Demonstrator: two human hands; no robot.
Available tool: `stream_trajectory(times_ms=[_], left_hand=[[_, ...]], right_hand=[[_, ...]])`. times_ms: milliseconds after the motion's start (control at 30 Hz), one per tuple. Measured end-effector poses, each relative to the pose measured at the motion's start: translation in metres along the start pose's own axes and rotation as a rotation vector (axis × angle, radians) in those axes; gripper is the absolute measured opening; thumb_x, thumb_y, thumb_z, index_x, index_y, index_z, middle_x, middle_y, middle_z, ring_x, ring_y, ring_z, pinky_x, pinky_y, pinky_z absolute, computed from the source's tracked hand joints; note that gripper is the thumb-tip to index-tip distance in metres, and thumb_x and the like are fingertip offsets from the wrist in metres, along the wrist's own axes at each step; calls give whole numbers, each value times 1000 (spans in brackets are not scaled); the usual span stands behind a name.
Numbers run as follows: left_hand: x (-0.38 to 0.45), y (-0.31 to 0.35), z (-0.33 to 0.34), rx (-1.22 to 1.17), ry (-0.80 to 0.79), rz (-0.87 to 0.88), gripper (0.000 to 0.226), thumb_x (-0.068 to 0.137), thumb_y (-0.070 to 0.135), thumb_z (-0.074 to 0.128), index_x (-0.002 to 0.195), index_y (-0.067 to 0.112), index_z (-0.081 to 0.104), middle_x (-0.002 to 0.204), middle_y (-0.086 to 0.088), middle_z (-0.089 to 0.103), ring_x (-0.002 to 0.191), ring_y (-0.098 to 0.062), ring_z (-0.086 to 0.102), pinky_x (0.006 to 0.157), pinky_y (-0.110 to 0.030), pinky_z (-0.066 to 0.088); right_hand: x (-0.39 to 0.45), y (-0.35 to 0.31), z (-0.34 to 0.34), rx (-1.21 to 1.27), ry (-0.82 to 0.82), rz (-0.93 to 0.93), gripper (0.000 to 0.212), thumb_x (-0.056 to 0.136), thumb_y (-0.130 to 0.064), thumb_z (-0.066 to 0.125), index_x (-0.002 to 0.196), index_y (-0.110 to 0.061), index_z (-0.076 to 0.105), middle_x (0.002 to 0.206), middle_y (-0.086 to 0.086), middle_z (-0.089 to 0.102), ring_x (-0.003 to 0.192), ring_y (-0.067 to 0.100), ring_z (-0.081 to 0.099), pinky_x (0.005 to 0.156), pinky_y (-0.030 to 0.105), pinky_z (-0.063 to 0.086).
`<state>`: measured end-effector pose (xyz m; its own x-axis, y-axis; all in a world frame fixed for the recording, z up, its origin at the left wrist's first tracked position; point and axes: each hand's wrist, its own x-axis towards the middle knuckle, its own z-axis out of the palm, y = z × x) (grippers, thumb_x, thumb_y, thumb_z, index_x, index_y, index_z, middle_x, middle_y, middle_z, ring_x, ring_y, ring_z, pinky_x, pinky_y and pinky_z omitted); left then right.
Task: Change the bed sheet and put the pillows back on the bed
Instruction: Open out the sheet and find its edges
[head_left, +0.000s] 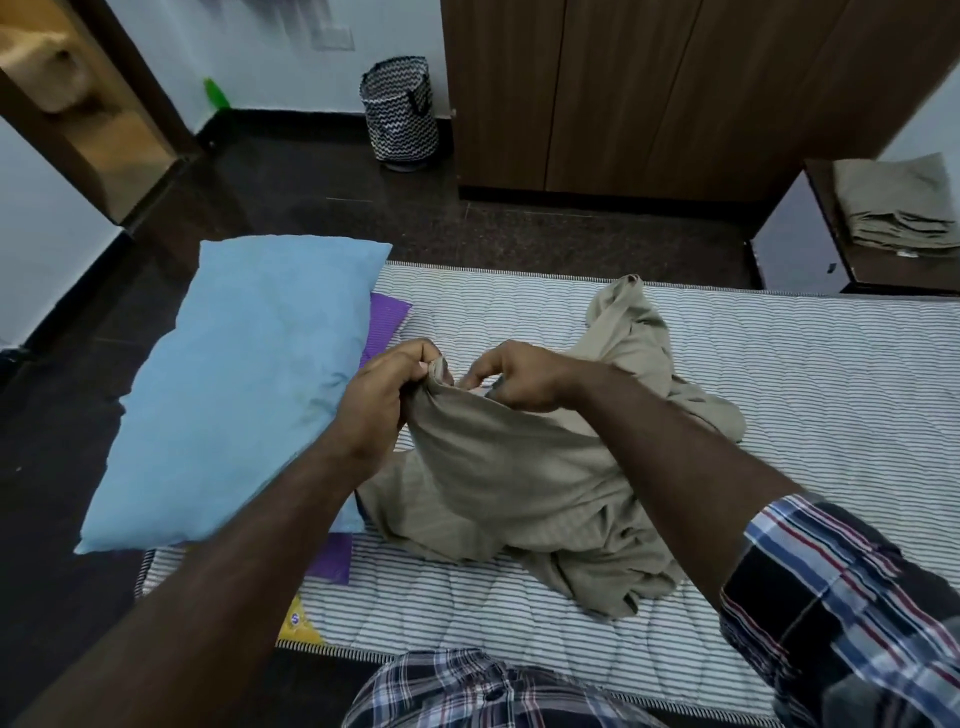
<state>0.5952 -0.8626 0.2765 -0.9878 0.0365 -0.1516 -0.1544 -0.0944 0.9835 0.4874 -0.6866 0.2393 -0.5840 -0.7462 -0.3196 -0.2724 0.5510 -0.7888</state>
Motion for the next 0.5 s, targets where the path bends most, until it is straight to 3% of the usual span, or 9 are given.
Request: stream_trajectory(times_ms=[67,167,267,367,433,500], left_hand=[[0,1,-1,-23,61,3,18,76,19,41,63,15,54,69,-8,50,66,-16,44,61,-33,31],[2,2,-1,-100,186,24,14,77,20,39,67,12,45,63,-1,44,60,-12,38,54,-28,30],[6,5,-3,-168,285,41,14,80,22,40,71,12,41,66,-1,37,61,-11,34,54,-26,30],[8,7,-4,-177,317,67,14,82,22,40,71,13,42,67,-1,35,62,-12,32,57,-28,28],[10,7,-3,-177,331,74,13,81,22,40,71,13,42,68,-1,35,64,-12,31,59,-30,26],[12,8,-3,-177,343,77,13,81,22,41,72,13,43,68,-1,36,64,-13,31,60,-31,26]], right_hand=[[-4,1,-5,18,191,-53,17,78,-6,69,90,-18,74,91,-7,74,80,2,66,84,39,57],[-17,13,-12,-118,420,-163,13,78,-19,66,87,-24,58,85,-7,66,82,15,63,77,42,52],[-31,37,-9,-274,472,-193,17,82,-28,59,94,-23,49,82,-5,62,74,23,59,64,36,43],[-40,61,-3,-374,491,-191,15,87,-12,59,98,-17,50,86,-5,58,76,26,57,63,30,30],[-43,70,1,-418,463,-198,11,89,-20,48,98,-26,47,93,-3,59,81,26,58,64,30,32],[-47,75,4,-469,419,-233,21,84,-27,37,100,-31,50,98,1,62,85,26,60,66,34,44]])
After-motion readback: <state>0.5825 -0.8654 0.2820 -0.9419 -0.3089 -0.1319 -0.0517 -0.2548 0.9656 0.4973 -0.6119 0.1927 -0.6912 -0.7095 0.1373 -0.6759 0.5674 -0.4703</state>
